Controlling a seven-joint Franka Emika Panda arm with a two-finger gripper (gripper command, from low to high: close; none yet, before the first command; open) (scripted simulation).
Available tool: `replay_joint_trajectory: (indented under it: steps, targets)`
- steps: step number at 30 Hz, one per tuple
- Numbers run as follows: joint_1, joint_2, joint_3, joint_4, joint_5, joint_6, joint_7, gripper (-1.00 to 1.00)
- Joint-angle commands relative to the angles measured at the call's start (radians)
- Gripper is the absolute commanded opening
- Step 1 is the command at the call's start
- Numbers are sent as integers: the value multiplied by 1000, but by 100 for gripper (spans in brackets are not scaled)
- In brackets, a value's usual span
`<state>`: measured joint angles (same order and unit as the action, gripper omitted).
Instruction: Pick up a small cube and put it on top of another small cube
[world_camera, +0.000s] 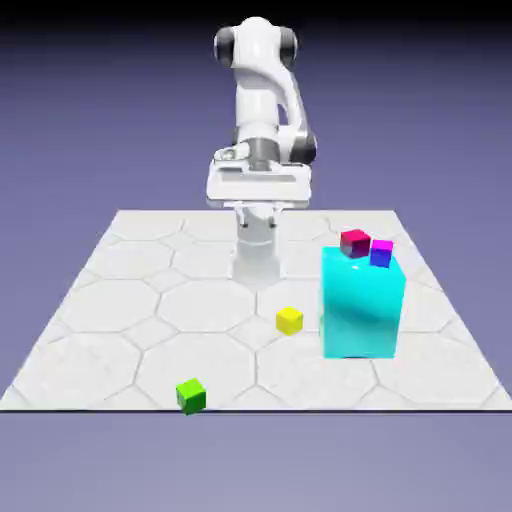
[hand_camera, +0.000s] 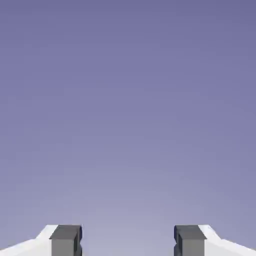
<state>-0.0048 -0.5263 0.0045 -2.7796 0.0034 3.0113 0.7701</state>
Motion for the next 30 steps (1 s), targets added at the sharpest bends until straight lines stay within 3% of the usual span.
replay_joint_trajectory:
  steps: [1,27,30]
  targets:
    - [-14,36,4,25,3,-21,24,0]
    - [-377,979,102,680,78,-574,652,0]
    - [-377,1023,101,688,77,-545,657,0]
